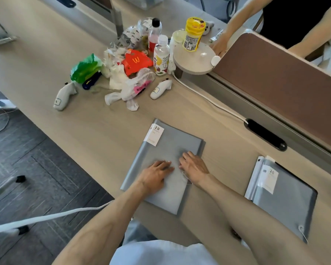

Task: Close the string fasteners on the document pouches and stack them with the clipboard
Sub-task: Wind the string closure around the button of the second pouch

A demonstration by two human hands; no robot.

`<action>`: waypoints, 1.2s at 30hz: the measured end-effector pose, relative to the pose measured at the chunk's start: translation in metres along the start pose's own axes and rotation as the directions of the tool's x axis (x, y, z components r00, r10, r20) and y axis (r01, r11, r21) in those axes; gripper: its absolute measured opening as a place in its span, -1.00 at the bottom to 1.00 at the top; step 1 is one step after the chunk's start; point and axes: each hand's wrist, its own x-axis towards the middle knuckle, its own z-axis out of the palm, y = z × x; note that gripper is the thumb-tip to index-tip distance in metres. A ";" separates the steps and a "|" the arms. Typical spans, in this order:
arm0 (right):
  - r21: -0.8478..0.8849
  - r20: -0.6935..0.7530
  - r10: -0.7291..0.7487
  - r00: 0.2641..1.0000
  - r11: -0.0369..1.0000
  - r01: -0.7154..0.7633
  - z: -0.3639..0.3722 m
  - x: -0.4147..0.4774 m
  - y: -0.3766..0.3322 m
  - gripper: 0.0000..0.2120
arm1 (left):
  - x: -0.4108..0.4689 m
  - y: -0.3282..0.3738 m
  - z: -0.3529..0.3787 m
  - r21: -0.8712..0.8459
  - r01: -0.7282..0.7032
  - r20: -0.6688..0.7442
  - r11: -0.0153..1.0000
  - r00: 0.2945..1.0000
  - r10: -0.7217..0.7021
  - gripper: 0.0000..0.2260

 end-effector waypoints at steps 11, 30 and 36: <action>-0.024 -0.050 0.030 0.998 0.999 -0.031 0.012 -0.023 0.021 -0.88 | 0.000 -0.004 0.008 0.113 -0.021 0.010 0.993 1.000 0.020 -0.40; 0.233 -0.061 0.004 0.998 0.973 0.010 0.024 -0.041 0.020 -0.91 | 0.004 0.017 0.000 0.077 0.130 0.111 0.988 0.984 -0.139 -0.44; 0.259 -0.090 0.124 0.988 0.961 -0.097 0.028 -0.048 0.005 -0.95 | 0.004 0.018 -0.001 0.082 0.151 0.149 0.985 0.975 -0.162 -0.43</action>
